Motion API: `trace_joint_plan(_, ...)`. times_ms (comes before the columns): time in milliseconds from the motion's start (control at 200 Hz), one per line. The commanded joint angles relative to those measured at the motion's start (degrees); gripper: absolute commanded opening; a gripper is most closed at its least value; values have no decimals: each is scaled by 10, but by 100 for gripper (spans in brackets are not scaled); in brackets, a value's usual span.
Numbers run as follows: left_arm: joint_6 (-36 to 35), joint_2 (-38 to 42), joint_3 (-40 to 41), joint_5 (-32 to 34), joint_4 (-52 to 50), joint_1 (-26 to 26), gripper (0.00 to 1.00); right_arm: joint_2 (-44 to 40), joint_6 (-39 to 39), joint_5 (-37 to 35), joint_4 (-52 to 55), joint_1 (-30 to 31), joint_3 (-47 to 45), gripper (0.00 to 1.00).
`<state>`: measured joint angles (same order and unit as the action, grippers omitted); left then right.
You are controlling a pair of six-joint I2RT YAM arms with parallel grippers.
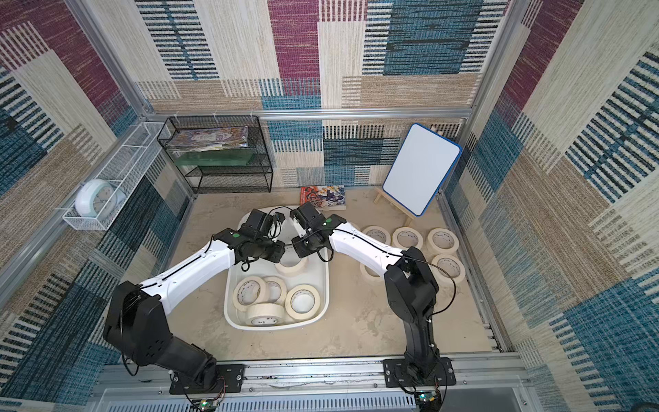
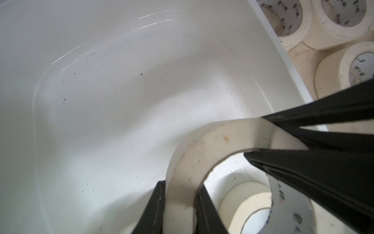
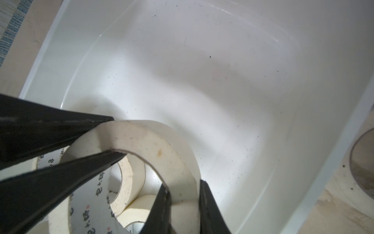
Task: Take out the art tape in the storage box
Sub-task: Pick up the art tape from the storage box, then place the art tape at the center of the board.
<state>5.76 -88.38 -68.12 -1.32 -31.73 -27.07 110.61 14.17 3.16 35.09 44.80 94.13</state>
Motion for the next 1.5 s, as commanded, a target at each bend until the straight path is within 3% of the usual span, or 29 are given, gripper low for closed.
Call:
trace_joint_plan(0,25,18,12,3,10,1,35,7,31,-26,-21,-3,9,0)
trace_joint_plan(195,32,65,35,51,6,2,73,17,25,-35,-11,-10,37,0)
trace_joint_plan(290,43,99,51,83,-6,3,83,11,19,-38,-7,-24,45,0)
trace_joint_plan(496,79,199,98,108,-49,7,83,-42,11,-65,7,-74,23,0)
trace_joint_plan(676,123,270,167,91,-55,8,80,-147,30,-127,-11,-132,-89,0)
trace_joint_plan(951,172,306,230,59,-66,8,71,-246,32,-152,-15,-232,-247,0)
trace_joint_plan(1102,179,314,245,48,-62,7,67,-246,28,-146,-39,-237,-288,0)
trace_joint_plan(1317,175,303,241,39,-65,8,63,-207,5,-76,-50,-216,-280,0)
trace_joint_plan(1497,179,299,244,35,-64,8,63,-164,-4,-67,-64,-192,-269,0)
